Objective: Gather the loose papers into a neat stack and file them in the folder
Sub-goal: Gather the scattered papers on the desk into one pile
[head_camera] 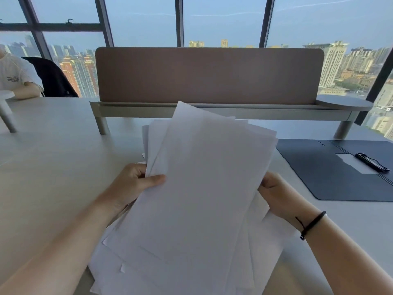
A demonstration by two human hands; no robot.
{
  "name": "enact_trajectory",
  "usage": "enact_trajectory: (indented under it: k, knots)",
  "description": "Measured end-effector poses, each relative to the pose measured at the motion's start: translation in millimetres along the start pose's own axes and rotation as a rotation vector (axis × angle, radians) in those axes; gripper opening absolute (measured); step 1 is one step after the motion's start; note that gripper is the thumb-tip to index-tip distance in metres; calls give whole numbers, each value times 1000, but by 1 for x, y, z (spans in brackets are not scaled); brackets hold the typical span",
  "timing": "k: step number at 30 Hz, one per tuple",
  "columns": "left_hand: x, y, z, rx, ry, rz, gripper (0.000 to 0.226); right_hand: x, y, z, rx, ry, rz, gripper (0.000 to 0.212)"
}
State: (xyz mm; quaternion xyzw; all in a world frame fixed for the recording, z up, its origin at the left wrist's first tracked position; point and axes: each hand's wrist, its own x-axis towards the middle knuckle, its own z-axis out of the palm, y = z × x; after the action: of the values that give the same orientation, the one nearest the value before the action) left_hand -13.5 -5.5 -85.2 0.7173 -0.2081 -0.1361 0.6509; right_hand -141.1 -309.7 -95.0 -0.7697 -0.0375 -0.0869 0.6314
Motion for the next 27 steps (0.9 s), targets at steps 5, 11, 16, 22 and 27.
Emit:
enact_trajectory:
  k: [5,11,16,22,27]
  knots:
    - [2,-2,6,12,112,63,15,-4,-6,4,-11,-64,68,31]
    - [5,-4,-5,-78,253,69,25,-13,-12,-2,-116,-108,322,23]
    - [8,-4,-16,-87,306,54,22,-13,-15,-6,-92,-43,358,30]
    - [12,-10,-28,-117,291,-7,15,-12,-10,-8,-155,-14,390,30]
    - [19,-14,-57,-231,406,-8,14,-10,-6,-21,-106,113,375,36]
